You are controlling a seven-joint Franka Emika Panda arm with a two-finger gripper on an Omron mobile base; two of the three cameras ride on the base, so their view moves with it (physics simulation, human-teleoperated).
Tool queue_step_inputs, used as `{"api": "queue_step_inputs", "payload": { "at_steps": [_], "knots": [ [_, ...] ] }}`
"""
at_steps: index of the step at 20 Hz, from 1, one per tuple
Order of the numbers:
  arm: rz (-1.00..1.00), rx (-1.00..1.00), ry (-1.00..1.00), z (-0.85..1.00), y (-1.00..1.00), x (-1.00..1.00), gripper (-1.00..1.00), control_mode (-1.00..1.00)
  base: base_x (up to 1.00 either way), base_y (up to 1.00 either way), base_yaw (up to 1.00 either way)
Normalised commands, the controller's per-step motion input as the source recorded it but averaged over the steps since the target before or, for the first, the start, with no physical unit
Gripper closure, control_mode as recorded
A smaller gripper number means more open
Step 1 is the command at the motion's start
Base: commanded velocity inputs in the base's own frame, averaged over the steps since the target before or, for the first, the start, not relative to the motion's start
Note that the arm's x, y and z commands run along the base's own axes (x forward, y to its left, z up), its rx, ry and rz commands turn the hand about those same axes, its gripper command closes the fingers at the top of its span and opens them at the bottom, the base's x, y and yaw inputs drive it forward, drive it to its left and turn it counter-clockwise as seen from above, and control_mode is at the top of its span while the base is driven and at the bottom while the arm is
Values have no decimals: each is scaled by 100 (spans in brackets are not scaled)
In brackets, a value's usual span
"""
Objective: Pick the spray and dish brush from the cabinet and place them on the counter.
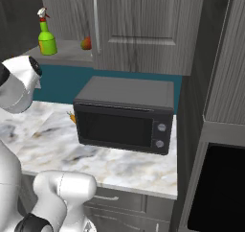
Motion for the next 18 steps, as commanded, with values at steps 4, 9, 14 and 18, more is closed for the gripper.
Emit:
{"api": "queue_step_inputs", "payload": {
  "at_steps": [4,9,14,18],
  "knots": [
    [-18,-5,0,-7,67,-12,-100,-100,0,0,0],
    [-16,-7,0,-1,62,-6,-100,-100,0,0,0],
    [-3,-2,0,0,17,-1,-100,-100,0,0,0],
    [1,0,-2,0,-26,0,-100,-100,0,0,0]
  ]
}}
